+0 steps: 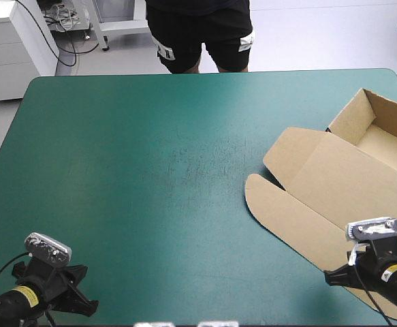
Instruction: Fold the box
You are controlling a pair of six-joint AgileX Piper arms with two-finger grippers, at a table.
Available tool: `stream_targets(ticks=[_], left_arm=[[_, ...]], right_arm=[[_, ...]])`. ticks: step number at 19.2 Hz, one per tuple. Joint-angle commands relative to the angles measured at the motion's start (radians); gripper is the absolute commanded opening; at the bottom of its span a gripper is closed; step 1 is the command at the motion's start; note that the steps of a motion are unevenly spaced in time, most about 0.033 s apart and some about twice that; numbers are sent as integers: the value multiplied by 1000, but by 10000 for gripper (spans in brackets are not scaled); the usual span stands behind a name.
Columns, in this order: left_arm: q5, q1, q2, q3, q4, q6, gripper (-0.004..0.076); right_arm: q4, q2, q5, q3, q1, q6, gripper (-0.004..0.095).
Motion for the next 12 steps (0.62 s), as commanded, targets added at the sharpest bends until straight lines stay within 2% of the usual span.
stream_targets(ticks=[1,12], left_arm=[[-55,-5,7,-23,-17,-4,-8],[-53,-5,7,-23,-50,-4,-8]], right_arm=[[8,-29,-70,43,4,-9,-20],[14,-135,-80,67,4,-8,-20]])
